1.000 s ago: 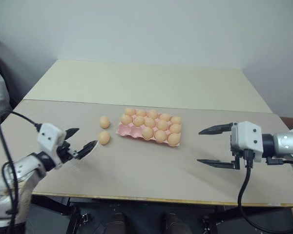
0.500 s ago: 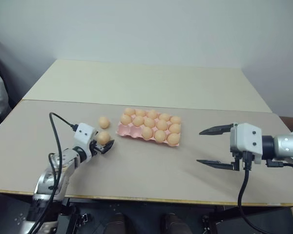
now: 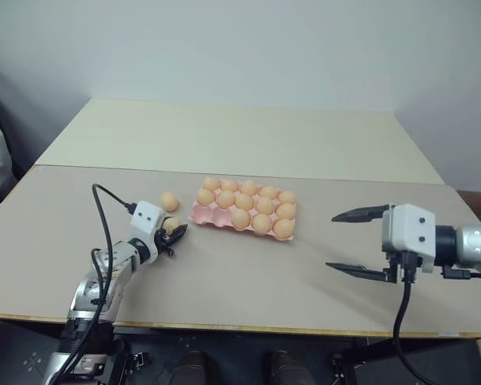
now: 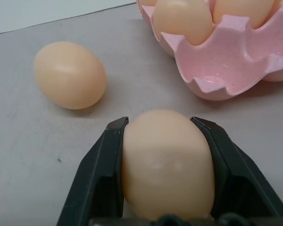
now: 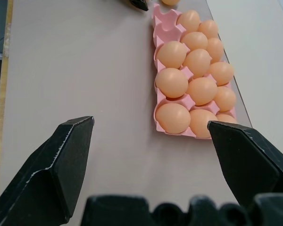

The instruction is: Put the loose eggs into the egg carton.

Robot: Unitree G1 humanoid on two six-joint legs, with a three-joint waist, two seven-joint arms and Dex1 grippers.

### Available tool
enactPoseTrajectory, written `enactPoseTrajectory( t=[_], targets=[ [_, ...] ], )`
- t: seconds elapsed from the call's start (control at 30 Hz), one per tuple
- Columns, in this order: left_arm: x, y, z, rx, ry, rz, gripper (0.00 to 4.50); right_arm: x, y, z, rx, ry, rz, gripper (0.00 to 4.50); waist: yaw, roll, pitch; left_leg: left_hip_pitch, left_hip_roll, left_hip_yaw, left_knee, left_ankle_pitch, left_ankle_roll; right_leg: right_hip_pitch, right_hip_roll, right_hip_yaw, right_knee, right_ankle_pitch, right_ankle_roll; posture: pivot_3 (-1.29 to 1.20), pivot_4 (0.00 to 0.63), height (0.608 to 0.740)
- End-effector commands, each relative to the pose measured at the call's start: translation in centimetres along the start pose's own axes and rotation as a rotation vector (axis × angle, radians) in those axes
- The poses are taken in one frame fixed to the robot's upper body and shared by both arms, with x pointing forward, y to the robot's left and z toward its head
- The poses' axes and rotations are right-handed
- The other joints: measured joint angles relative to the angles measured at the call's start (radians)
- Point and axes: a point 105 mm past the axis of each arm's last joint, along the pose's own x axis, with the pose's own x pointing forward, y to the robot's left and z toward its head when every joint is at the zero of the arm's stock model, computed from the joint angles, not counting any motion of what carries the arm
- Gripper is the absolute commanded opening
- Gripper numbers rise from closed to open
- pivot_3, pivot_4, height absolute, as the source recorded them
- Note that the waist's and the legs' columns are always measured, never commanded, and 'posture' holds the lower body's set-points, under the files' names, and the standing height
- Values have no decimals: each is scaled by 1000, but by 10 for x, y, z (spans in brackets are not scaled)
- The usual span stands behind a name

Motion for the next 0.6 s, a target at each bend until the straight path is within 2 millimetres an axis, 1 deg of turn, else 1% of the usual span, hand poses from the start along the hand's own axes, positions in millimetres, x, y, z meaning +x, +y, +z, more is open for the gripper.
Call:
enactPoseTrajectory(
  t=[0.03,0.17,0.23,0.3,0.4,0.47,0.6],
  targets=[
    [-8,-1,12,34,-37,-26,1800,-6,-4,9,-36,-2,-25,4500,-1,0,0,0,0,0,0,0,0,0,0,0,0,0,0,0,150,740],
    [-28,2,29,58,-86,-75,1800,-6,-4,9,-37,-2,-30,4500,-3,0,0,0,0,0,0,0,0,0,0,0,0,0,0,0,150,740],
    [-38,-2,44,79,-164,-132,1800,-6,-4,9,-37,-3,-30,4500,-1,0,0,0,0,0,0,0,0,0,0,0,0,0,0,0,150,740],
    [-40,-7,58,79,-235,-174,1800,-6,-3,10,-37,-3,-29,4500,1,0,0,0,0,0,0,0,0,0,0,0,0,0,0,0,150,740],
    [-31,-17,75,48,-315,-234,1800,-6,-3,10,-36,-4,-31,4500,11,0,0,0,0,0,0,0,0,0,-1,-1,0,-1,-1,0,150,740],
    [-21,-27,81,46,-354,-283,1800,-6,-3,10,-36,-4,-36,4500,15,0,0,0,-1,0,1,0,0,1,-1,-1,-1,0,0,0,150,740],
    [10,-41,83,21,-353,-338,1800,-4,-2,11,-35,-9,-54,4500,14,0,0,0,-1,0,1,0,0,1,0,0,-1,0,0,0,150,740]
  ],
)
